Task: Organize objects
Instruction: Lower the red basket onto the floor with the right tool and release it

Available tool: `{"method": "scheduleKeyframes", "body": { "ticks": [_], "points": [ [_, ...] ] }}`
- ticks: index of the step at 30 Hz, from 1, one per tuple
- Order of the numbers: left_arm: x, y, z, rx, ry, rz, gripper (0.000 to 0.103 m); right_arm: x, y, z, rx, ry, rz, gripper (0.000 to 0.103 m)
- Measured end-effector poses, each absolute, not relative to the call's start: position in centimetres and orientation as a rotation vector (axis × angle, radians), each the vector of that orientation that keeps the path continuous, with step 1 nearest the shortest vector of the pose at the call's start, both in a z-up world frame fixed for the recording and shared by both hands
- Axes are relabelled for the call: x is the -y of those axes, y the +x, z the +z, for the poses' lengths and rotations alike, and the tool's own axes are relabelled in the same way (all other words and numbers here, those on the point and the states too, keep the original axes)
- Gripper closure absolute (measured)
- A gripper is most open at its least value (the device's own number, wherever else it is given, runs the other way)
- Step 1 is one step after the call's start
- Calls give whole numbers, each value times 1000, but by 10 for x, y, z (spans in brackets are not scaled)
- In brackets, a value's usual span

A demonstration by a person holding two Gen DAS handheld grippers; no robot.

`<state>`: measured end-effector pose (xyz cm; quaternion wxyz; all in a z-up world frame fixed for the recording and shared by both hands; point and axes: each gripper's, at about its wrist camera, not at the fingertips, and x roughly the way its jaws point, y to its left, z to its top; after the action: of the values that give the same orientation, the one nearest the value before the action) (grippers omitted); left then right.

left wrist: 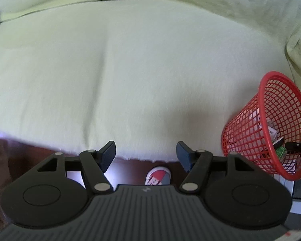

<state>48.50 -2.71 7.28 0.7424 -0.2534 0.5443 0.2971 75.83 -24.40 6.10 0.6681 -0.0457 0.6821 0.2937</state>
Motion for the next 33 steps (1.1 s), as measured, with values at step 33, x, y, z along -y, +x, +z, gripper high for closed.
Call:
{"method": "scheduleKeyframes", "body": {
  "ticks": [33],
  "points": [
    [71, 292, -111, -1220, -520, 726, 34, 343, 566, -141, -1569, -188, 827, 94]
  ]
}}
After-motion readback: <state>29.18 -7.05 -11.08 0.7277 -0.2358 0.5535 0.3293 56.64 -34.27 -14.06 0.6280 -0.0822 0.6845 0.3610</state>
